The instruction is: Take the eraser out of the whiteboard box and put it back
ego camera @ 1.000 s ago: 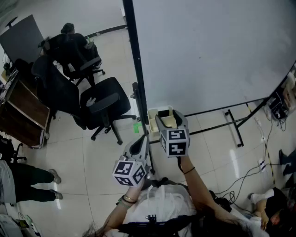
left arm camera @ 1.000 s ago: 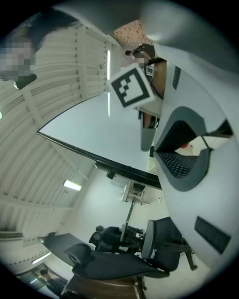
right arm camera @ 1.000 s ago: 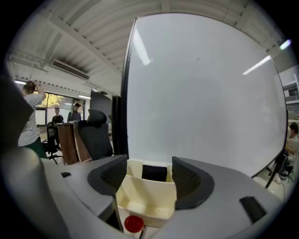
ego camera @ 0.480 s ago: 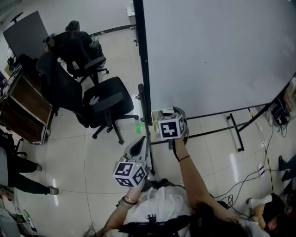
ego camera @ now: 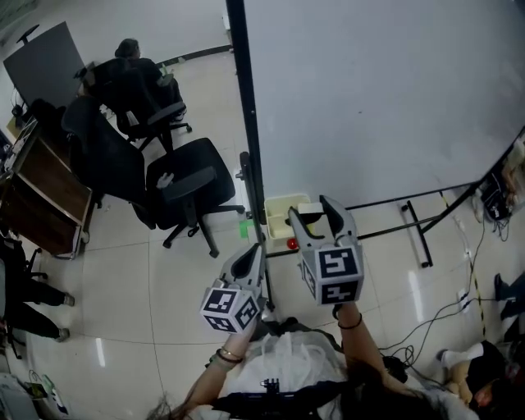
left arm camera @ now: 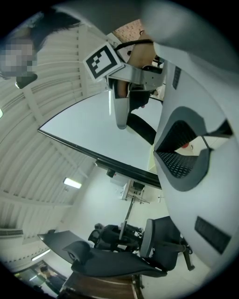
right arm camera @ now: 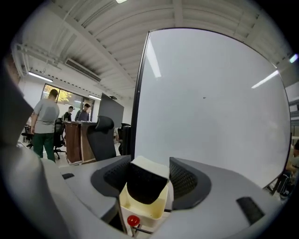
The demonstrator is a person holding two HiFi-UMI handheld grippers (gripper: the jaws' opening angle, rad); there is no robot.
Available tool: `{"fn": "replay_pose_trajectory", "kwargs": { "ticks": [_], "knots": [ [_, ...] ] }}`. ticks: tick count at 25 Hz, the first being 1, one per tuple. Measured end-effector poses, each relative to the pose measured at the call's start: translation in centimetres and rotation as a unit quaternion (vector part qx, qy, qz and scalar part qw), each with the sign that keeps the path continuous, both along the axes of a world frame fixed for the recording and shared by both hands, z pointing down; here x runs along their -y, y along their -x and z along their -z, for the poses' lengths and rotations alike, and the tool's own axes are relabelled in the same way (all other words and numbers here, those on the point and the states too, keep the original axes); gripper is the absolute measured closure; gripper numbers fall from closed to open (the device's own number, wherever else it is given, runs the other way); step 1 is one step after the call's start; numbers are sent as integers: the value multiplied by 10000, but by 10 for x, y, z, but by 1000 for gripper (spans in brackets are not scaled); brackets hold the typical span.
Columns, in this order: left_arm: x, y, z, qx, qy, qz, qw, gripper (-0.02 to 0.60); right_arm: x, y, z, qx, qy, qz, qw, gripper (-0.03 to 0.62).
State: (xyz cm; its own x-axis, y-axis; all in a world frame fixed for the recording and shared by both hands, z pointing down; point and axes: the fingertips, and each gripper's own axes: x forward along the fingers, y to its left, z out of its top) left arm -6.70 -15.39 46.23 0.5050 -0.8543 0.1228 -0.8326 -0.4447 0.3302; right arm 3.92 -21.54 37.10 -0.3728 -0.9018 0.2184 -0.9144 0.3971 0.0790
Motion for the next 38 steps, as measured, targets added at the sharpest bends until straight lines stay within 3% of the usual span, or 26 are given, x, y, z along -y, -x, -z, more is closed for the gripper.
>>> {"fn": "replay_pose_trajectory", "kwargs": {
  "ticks": [6, 11, 31, 38],
  "knots": [
    [1, -15, 1, 322, -82, -320, 9989, 597, -20, -9, -15, 101, 154, -1, 9998, 318],
    [4, -17, 7, 95, -195, -275, 9994, 597, -18, -5, -20, 141, 225, 37, 9996, 318],
    [7, -3, 1, 97, -79, -123, 9998, 597, 0, 5, -36, 17, 239, 13, 9997, 316],
    [7, 5, 2, 62, -71, -34, 10000, 597, 17, 20, -93, -419, 902, 91, 9950, 309]
  ]
}}
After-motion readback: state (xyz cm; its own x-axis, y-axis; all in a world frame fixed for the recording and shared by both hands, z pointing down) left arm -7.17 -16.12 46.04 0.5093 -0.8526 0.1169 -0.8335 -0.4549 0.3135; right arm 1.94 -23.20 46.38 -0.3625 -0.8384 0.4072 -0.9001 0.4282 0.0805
